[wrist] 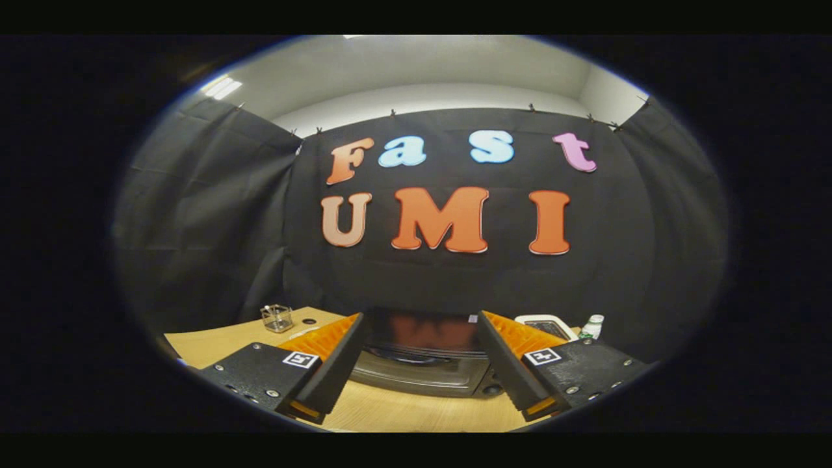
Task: Open the toaster oven, put the food inside, and close the toaster oven door.
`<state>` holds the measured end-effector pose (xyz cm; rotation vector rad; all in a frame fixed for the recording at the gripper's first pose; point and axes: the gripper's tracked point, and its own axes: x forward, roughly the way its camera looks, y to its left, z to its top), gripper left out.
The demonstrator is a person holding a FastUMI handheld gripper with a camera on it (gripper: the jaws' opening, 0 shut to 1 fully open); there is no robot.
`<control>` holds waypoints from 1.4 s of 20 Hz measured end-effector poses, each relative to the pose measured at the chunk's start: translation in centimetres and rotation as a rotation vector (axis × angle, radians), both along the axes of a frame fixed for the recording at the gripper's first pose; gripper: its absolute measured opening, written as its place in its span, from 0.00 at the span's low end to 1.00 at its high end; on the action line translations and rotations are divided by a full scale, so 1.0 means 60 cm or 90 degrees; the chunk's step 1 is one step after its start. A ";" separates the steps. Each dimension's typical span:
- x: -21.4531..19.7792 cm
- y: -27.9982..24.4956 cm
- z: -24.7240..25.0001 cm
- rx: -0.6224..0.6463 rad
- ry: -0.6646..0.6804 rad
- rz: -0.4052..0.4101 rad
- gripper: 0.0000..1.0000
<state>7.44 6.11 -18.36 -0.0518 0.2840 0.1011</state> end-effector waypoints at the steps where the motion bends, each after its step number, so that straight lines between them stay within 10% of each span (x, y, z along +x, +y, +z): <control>1: 0.010 0.000 -0.025 -0.010 0.021 -0.003 0.99; 21: 0.105 0.004 -0.197 0.003 0.089 -0.060 1.00; 28: 0.050 0.029 -0.190 0.052 0.030 -0.016 0.74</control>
